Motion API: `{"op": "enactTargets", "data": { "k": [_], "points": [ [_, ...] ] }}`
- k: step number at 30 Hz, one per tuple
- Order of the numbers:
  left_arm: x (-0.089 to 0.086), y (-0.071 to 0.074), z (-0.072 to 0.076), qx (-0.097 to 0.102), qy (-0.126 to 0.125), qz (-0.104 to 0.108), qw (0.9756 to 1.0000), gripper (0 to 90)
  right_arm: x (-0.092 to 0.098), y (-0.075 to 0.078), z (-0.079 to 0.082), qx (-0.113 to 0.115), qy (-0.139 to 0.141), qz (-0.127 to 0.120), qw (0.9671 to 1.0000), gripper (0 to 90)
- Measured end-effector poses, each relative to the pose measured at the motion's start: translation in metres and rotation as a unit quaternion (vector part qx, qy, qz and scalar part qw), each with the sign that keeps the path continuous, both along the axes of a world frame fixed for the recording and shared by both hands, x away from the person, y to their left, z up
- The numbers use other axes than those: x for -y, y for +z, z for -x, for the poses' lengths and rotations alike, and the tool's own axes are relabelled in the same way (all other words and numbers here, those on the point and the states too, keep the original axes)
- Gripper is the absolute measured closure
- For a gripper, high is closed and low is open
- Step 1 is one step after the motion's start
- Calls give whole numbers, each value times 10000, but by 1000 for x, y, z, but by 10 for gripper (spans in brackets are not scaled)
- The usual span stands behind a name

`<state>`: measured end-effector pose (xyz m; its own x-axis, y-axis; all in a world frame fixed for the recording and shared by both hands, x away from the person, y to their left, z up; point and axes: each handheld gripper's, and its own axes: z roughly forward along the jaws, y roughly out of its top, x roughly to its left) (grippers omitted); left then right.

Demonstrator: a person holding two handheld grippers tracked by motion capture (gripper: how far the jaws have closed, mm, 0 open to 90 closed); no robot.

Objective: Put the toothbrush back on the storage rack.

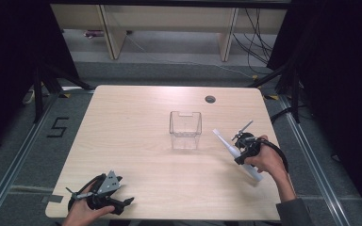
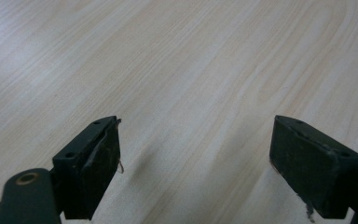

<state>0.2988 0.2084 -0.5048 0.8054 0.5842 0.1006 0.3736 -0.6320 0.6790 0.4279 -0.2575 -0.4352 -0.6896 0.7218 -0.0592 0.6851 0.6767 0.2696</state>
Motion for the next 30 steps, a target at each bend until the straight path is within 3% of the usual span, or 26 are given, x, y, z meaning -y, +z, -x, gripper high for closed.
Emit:
{"op": "enactTargets", "data": {
  "k": [2, 4, 6, 10, 13, 14, 17, 18, 19, 20, 22, 23, 25, 26, 30],
  "points": [
    [0, 0, 0, 3, 8, 12, 10000, 158, 3, 5, 2, 215, -36, -144, 9997, 669],
    [0, 0, 0, 3, 0, -1, 10000, 158, 5, 11, 6, 249, -193, -334, 9989, 669],
    [0, 0, 0, 9, 4, 5, 10000, 158, 8, 14, 6, 522, -237, -511, 9971, 669],
    [0, 0, 1, -19, 41, 29, 10000, 158, 11, 16, 8, 859, -480, -997, 9901, 670],
    [1, 0, 1, -2, 13, 60, 10000, 158, 13, 18, 6, 1062, -346, -999, 9887, 669],
    [2, 0, 2, 11, 41, 148, 9999, 158, 14, 18, 5, 1139, -298, -1079, 9872, 669],
    [1, 1, 2, 34, 9, 91, 10000, 158, 15, 18, 4, 1436, -379, -1338, 9798, 669],
    [1, 1, 2, 7, 9, 55, 10000, 158, 14, 20, 4, 1348, -519, -1415, 9794, 669],
    [1, 1, 2, 20, 15, 69, 10000, 158, 15, 17, 2, 1575, -450, -1516, 9748, 669],
    [1, 1, 2, 32, 14, 115, 9999, 158, 14, 18, 3, 1565, -572, -1619, 9726, 669],
    [1, 1, 2, 10, 13, 82, 10000, 158, 15, 17, 1, 1742, -464, -1596, 9706, 669],
    [1, 1, 2, 22, 16, 112, 9999, 158, 16, 19, 1, 1697, -468, -1589, 9715, 669],
    [1, 1, 3, 51, 32, 141, 9999, 158, 16, 19, -1, 1823, -427, -1768, 9663, 669],
    [1, 1, 3, 48, 32, 138, 9999, 158, 14, 21, 0, 1729, -570, -1828, 9661, 669],
    [1, 1, 3, 49, 41, 146, 9999, 158, 11, 23, -1, 1984, -587, -1971, 9583, 669]
  ]
}}
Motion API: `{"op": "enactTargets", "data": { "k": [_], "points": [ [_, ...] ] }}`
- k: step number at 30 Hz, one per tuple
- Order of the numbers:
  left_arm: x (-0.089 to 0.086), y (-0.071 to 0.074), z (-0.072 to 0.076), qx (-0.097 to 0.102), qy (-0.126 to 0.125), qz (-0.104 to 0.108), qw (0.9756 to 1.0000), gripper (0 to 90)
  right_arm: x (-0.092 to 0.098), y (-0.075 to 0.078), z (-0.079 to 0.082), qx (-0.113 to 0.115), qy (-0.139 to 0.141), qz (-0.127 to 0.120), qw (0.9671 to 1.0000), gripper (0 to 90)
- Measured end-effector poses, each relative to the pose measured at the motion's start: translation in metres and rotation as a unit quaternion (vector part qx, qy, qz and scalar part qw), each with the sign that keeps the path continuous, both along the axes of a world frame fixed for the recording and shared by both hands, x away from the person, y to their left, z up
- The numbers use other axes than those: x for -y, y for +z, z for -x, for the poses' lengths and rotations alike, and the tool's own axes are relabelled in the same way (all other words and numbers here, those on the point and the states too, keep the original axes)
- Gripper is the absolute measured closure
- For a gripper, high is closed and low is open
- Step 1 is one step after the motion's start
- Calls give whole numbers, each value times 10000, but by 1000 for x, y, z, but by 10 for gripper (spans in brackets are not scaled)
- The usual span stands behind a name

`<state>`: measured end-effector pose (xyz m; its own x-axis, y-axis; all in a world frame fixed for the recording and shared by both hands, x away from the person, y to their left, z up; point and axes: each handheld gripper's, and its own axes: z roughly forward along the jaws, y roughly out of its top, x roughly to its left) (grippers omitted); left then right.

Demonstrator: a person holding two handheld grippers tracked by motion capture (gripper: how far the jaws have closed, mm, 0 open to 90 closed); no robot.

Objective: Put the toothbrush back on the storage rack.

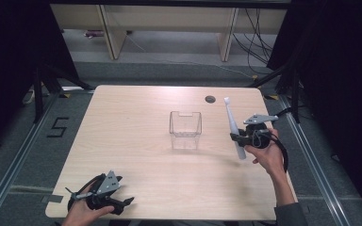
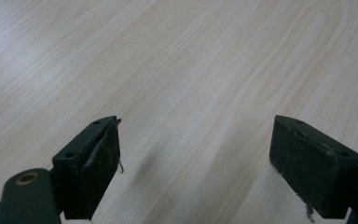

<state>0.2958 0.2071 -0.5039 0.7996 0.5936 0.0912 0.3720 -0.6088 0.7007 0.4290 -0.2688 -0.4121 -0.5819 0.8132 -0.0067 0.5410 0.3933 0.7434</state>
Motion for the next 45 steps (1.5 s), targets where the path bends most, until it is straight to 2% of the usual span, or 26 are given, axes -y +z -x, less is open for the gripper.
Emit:
{"op": "enactTargets", "data": {
  "k": [5, 6, 9, 10, 11, 13, 14, 15, 17, 19, 20, 21, 22, 24, 25, 26, 28, 31, 32, 33, 35, 36, 39, 40, 41, 45],
  "points": [
    [0, 0, -1, 1, -4, -6, 10000, 158, -6, 6, -3, 169, 90, -109, 9998, 669],
    [0, 0, -1, -14, -12, -6, 10000, 158, -6, 8, -6, 353, 182, -25, 9992, 669],
    [-1, -1, -1, -27, 39, -11, 10000, 158, -12, 12, -7, 298, 73, -175, 9994, 669],
    [-1, -1, -1, -29, 39, -1, 10000, 158, -12, 12, -10, 389, 198, -109, 9990, 669],
    [0, -1, -1, -34, 32, 21, 10000, 158, -15, 13, -9, 259, 107, -195, 9994, 669],
    [0, -2, -1, -45, 14, 12, 10000, 158, -18, 14, -14, 354, 225, -136, 9990, 669],
    [0, -2, -1, -68, 63, 28, 10000, 158, -21, 13, -14, 351, 158, -207, 9990, 669],
    [0, -1, -1, -35, 26, 10, 10000, 158, -21, 14, -18, 458, 240, -102, 9986, 669],
    [-1, -1, -1, -47, 30, 4, 10000, 158, -26, 15, -18, 273, 160, -206, 9993, 669],
    [-1, -2, -2, -56, 29, -7, 10000, 157, -29, 16, -22, 325, 211, -214, 9990, 669],
    [0, -2, -1, -62, 36, 23, 10000, 157, -29, 16, -24, 476, 290, -120, 9984, 669],
    [0, -2, -1, -93, 1, -1, 10000, 158, -33, 16, -23, 359, 195, -241, 9989, 669],
    [1, -2, -1, -76, -27, -23, 10000, 158, -33, 17, -26, 465, 339, -190, 9982, 669],
    [1, -1, -1, -54, -42, -12, 10000, 157, -38, 18, -25, 357, 223, -285, 9987, 669],
    [0, -1, -2, -29, -108, -69, 9999, 158, -38, 19, -26, 394, 307, -240, 9985, 669],
    [0, -1, -1, -22, -55, -3, 10000, 157, -38, 21, -28, 483, 337, -180, 9981, 669],
    [0, -2, -1, -74, 20, 36, 10000, 157, -41, 24, -28, 402, 263, -303, 9984, 669],
    [0, -2, -2, -31, -50, -1, 10000, 157, -43, 28, -30, 570, 335, -363, 9972, 669],
    [0, -1, -1, -30, -58, -5, 10000, 157, -43, 30, -30, 486, 324, -378, 9976, 669],
    [0, -1, -1, -33, -63, -8, 10000, 157, -44, 31, -30, 566, 308, -362, 9973, 669],
    [0, -1, -1, -34, -48, 20, 10000, 157, -46, 34, -31, 528, 359, -396, 9972, 669],
    [0, -2, -1, -51, -17, 35, 10000, 157, -46, 35, -32, 662, 383, -372, 9964, 669],
    [0, -2, -2, -53, -23, 15, 10000, 157, -51, 39, -31, 554, 318, -477, 9968, 669],
    [0, -2, -2, -60, -24, 8, 10000, 157, -50, 40, -34, 746, 415, -415, 9955, 669],
    [0, -2, -2, -55, -61, -4, 10000, 157, -52, 42, -34, 631, 430, -458, 9960, 669],
    [0, -2, -1, -46, -46, -3, 10000, 157, -58, 48, -34, 682, 421, -512, 9955, 670]
  ]
}}
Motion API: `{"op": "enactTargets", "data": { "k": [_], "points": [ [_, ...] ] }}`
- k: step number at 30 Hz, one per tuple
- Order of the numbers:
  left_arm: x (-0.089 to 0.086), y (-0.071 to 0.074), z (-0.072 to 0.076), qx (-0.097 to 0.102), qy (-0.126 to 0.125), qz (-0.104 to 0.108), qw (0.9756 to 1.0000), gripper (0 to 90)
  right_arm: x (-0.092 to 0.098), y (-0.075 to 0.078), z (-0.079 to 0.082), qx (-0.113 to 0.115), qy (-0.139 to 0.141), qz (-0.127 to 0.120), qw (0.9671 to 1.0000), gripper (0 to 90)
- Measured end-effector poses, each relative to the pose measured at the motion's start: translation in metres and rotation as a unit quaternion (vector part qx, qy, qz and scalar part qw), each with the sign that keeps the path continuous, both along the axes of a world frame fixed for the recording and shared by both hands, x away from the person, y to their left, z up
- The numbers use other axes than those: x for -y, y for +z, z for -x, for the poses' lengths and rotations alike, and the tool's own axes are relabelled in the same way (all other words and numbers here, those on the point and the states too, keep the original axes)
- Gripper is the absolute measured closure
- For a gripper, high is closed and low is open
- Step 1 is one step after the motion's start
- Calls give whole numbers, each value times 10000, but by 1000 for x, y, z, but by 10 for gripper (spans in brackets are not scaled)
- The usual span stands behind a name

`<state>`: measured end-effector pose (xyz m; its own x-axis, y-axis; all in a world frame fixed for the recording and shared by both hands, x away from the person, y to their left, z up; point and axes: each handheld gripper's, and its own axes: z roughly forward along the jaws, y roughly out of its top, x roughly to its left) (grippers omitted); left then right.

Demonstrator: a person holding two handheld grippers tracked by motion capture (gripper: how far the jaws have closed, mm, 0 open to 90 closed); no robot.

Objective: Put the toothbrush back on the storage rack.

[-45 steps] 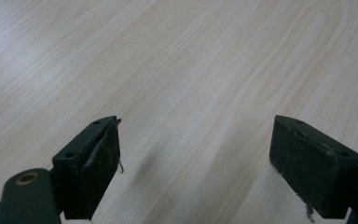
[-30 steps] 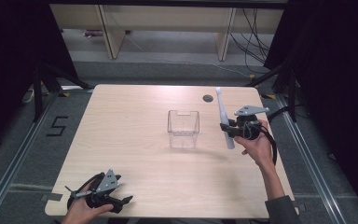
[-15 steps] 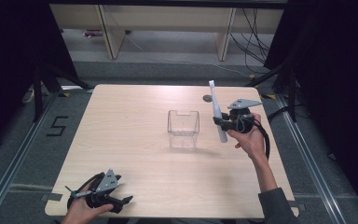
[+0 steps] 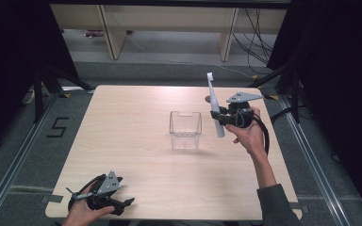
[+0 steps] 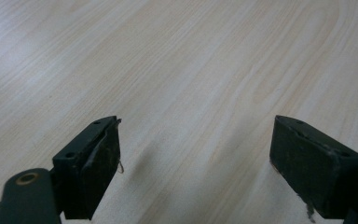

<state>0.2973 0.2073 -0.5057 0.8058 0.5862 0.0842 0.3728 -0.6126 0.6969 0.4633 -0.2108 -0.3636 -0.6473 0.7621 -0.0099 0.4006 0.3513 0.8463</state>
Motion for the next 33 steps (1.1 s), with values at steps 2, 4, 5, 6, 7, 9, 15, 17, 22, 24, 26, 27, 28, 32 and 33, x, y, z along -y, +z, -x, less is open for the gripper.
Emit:
{"op": "enactTargets", "data": {
  "k": [2, 4, 5, 6, 7, 9, 15, 17, 22, 24, 26, 27, 28, 32, 33],
  "points": [
    [0, 0, 0, 0, 4, -1, 10000, 157, -2, 4, -2, 69, 80, -33, 9999, 670],
    [0, 0, 0, -6, 5, -1, 10000, 157, -5, 7, -1, 65, 58, -64, 9999, 669],
    [0, 0, 0, 1, 0, -3, 10000, 157, -7, 8, -3, 124, 91, -78, 9999, 669],
    [0, 0, 0, 2, -3, -7, 10000, 157, -9, 10, -4, 100, 85, -104, 9999, 669],
    [0, 0, 0, 4, -3, -5, 10000, 157, -9, 11, -5, 141, 104, -46, 9998, 670],
    [0, 0, 0, 6, 3, 10, 10000, 157, -14, 14, -6, 152, 124, -112, 9997, 670],
    [0, 0, 0, -3, -7, -10, 10000, 157, -25, 20, -9, 205, 193, -132, 9995, 669],
    [0, 0, 0, 4, 0, -2, 10000, 157, -29, 22, -10, 234, 245, -100, 9994, 669],
    [0, 0, 0, -2, -7, -11, 10000, 157, -41, 23, -12, 231, 316, -125, 9992, 670],
    [0, 0, 0, 0, -3, -16, 10000, 157, -45, 24, -14, 177, 324, -149, 9992, 670],
    [0, 0, 0, 3, -9, -10, 10000, 157, -50, 24, -16, 187, 339, -166, 9991, 670],
    [0, 0, 0, 2, -12, -19, 10000, 157, -51, 25, -17, 172, 412, -98, 9990, 669],
    [0, 0, 0, 0, -14, -26, 10000, 157, -54, 24, -17, 113, 384, -141, 9991, 669],
    [0, 1, 0, 16, -11, -3, 10000, 157, -63, 22, -19, 93, 458, -132, 9988, 669],
    [0, 1, 0, 16, -10, 5, 10000, 157, -65, 22, -19, 74, 497, -99, 9987, 669]
  ]
}}
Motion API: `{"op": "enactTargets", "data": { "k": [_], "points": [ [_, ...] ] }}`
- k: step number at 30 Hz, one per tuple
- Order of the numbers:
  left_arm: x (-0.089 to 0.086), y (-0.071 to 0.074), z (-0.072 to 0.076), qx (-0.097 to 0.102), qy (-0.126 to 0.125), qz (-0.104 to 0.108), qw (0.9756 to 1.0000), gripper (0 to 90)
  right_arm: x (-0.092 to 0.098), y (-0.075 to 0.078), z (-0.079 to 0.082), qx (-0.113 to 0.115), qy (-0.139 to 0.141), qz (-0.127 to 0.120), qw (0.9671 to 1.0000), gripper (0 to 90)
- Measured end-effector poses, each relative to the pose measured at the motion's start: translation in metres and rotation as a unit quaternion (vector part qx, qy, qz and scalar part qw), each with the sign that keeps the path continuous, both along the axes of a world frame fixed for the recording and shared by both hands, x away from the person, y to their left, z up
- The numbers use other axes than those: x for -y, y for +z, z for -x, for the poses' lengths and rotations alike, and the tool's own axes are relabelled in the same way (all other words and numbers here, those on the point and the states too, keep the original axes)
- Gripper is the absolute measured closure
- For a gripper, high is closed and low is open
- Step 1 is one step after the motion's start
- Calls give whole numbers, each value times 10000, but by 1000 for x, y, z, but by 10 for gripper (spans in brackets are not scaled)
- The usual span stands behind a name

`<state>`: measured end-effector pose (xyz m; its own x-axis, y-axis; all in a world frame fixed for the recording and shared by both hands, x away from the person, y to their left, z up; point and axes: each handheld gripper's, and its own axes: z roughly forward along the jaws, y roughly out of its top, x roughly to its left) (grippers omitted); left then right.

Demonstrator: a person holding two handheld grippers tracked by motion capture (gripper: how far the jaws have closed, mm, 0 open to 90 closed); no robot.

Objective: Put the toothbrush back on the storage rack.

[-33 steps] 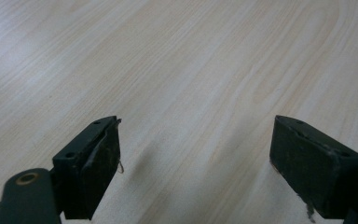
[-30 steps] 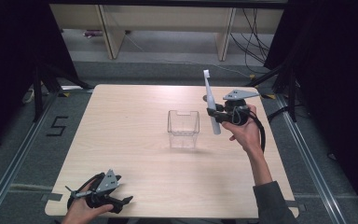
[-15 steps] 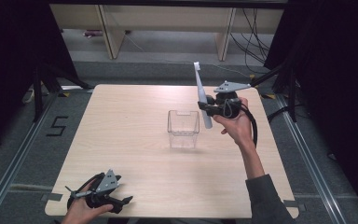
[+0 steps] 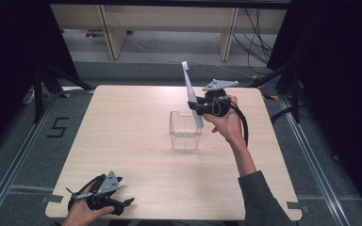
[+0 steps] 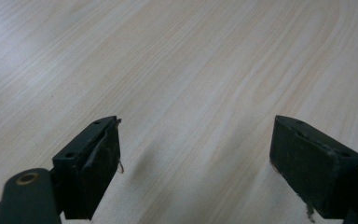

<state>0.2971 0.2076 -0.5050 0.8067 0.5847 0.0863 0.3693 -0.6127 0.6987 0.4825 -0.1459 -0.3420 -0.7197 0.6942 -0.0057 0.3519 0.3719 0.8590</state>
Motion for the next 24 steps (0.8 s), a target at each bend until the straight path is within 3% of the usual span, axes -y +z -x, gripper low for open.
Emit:
{"op": "enactTargets", "data": {
  "k": [2, 12, 13, 14, 18, 20, 24],
  "points": [
    [0, 0, 0, -2, -3, -10, 10000, 157, -5, -3, -2, 34, 29, 16, 10000, 670],
    [-1, 0, 0, -41, -16, -29, 10000, 157, -19, -21, -10, -256, 94, 228, 9994, 669],
    [-1, 0, 0, -57, -20, -10, 10000, 157, -20, -24, -12, -182, 85, 239, 9995, 670],
    [0, 0, 0, -14, 9, 2, 10000, 158, -21, -26, -11, -337, 70, 276, 9990, 669],
    [-1, 1, 0, -41, -27, -75, 10000, 158, -23, -36, -16, -312, 85, 367, 9988, 670],
    [-1, 1, 0, -54, -6, -9, 10000, 157, -24, -38, -16, -493, 79, 390, 9980, 669],
    [-1, 0, 0, -56, -23, -31, 10000, 158, -25, -44, -20, -393, 127, 507, 9979, 669]
  ]
}}
